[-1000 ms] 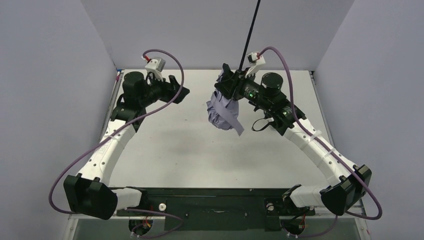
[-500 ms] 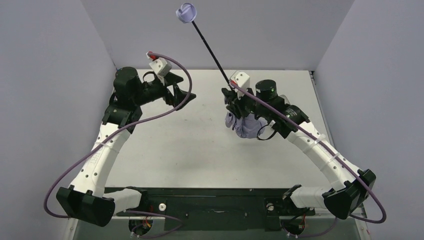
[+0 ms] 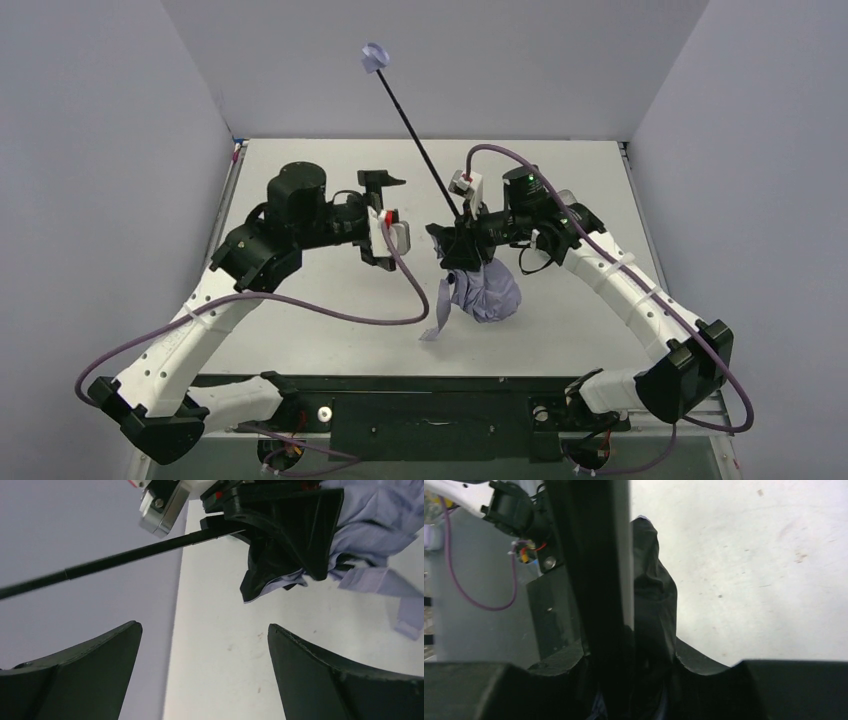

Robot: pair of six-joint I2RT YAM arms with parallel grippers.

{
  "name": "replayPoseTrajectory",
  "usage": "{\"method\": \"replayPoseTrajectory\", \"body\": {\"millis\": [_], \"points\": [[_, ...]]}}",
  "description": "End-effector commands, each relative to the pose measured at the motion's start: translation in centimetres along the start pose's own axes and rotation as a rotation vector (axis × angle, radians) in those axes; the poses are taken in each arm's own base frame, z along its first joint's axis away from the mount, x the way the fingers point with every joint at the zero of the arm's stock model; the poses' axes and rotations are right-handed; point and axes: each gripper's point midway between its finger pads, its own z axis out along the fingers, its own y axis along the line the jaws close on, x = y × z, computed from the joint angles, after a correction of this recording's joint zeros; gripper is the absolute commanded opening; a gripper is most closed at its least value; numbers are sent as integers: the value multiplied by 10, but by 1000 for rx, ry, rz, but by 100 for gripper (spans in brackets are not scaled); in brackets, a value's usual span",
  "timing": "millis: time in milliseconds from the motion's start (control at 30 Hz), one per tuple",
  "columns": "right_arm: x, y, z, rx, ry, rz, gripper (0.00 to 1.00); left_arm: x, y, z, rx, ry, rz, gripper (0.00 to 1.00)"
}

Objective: Open the umbrella

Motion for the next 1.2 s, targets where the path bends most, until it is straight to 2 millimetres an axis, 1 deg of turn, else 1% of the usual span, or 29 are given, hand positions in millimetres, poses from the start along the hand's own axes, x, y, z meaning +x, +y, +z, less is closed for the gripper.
{"method": "replayPoseTrajectory", "body": {"millis": [0, 33, 133, 233, 367, 433, 467, 600, 667, 800, 833, 900, 933, 967, 1000, 1033, 1067, 1100, 1133, 1167], "points": [[3, 28, 8, -163, 3, 64, 0, 16, 5, -8, -7, 156, 452, 97], [5, 31, 11, -173, 15, 79, 0, 14, 0, -4, 0, 150, 495, 97], [13, 37, 20, -200, 51, 114, 0, 7, 1, -1, -8, 149, 616, 97], [19, 44, 26, -224, 73, 123, 0, 2, -8, 3, 31, 140, 650, 97], [20, 45, 31, -234, 84, 138, 0, 2, -11, 7, 44, 143, 690, 97], [21, 48, 34, -247, 91, 139, 0, 8, -12, 11, 55, 158, 720, 97], [20, 48, 35, -249, 94, 135, 0, 15, -12, 13, 65, 182, 750, 96], [19, 51, 37, -251, 109, 126, 0, 36, -5, 16, 88, 257, 792, 89], [21, 52, 36, -249, 115, 130, 0, 46, -3, 16, 105, 287, 804, 80], [23, 53, 35, -240, 124, 130, 0, 59, 5, 18, 99, 330, 819, 69], [22, 53, 34, -239, 124, 128, 0, 61, 6, 18, 102, 338, 830, 67], [23, 54, 34, -238, 135, 130, 0, 65, 8, 19, 111, 345, 847, 60], [24, 55, 33, -239, 140, 122, 0, 68, 9, 20, 117, 350, 847, 55], [23, 54, 33, -236, 140, 109, 0, 68, 8, 21, 124, 350, 858, 52], [24, 55, 33, -237, 144, 107, 0, 71, 8, 21, 134, 355, 862, 45], [24, 54, 32, -233, 143, 97, 0, 73, 7, 22, 142, 359, 874, 41], [25, 55, 31, -231, 148, 99, 0, 76, 6, 22, 152, 364, 876, 32], [24, 55, 31, -226, 146, 88, 0, 77, 5, 22, 159, 363, 881, 28], [24, 53, 30, -216, 145, 83, 0, 79, 3, 22, 170, 365, 878, 16], [23, 52, 29, -208, 140, 71, 0, 79, 2, 21, 178, 364, 875, 9]]}}
